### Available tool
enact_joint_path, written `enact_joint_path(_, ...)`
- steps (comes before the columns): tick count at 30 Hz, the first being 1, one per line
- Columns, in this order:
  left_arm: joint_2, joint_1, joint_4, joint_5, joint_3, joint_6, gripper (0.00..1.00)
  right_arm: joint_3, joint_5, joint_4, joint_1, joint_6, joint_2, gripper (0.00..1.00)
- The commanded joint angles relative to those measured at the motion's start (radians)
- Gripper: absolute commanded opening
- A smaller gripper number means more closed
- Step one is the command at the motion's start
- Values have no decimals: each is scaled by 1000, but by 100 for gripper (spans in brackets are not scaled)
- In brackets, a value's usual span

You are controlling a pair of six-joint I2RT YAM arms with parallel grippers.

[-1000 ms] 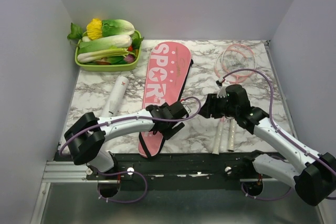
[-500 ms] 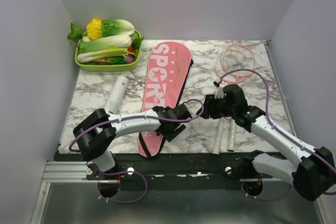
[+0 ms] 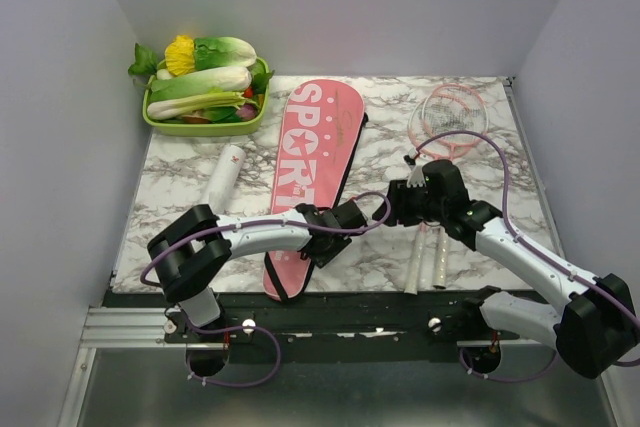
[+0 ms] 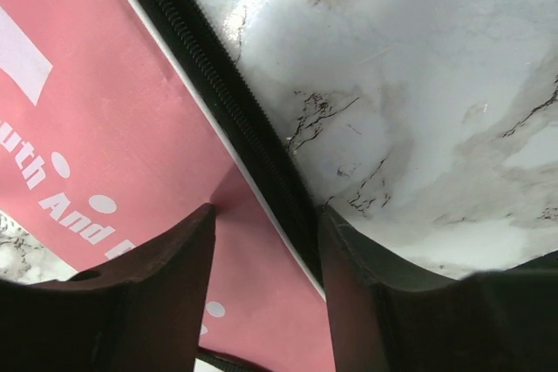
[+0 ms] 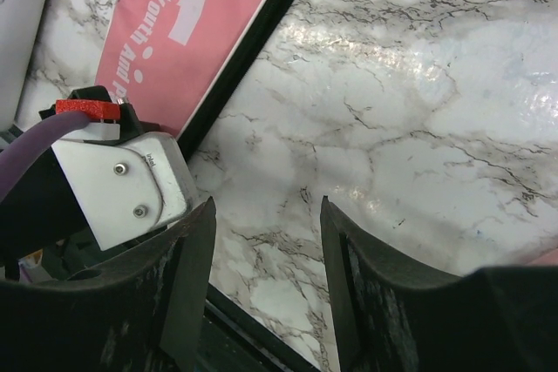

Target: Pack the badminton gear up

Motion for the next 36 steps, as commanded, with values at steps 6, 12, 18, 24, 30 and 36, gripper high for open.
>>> enact_joint_path(6,25,-7,21,57,14,-9,28,-17,-19,25,5,-15,3,59)
enact_joint_path(12,8,-9,24,62,13,-2,4,-23,7,12,5,-12,-18,59)
enact_joint_path(18,-84,-7,21,68,16,9,0,-26,40,-8,5,-1,-41,59)
enact_joint_path(24,-202,-7,39,86,14,3,0,-38,17,5,5,17,-40,59)
enact_joint_path(30,-313,-7,68,68,-1,-20,0,-51,121,5,5,65,-57,62)
enact_joint_path(36,-424,-7,119,37,-42,-60,0,1,362,-58,-9,100,-8,65)
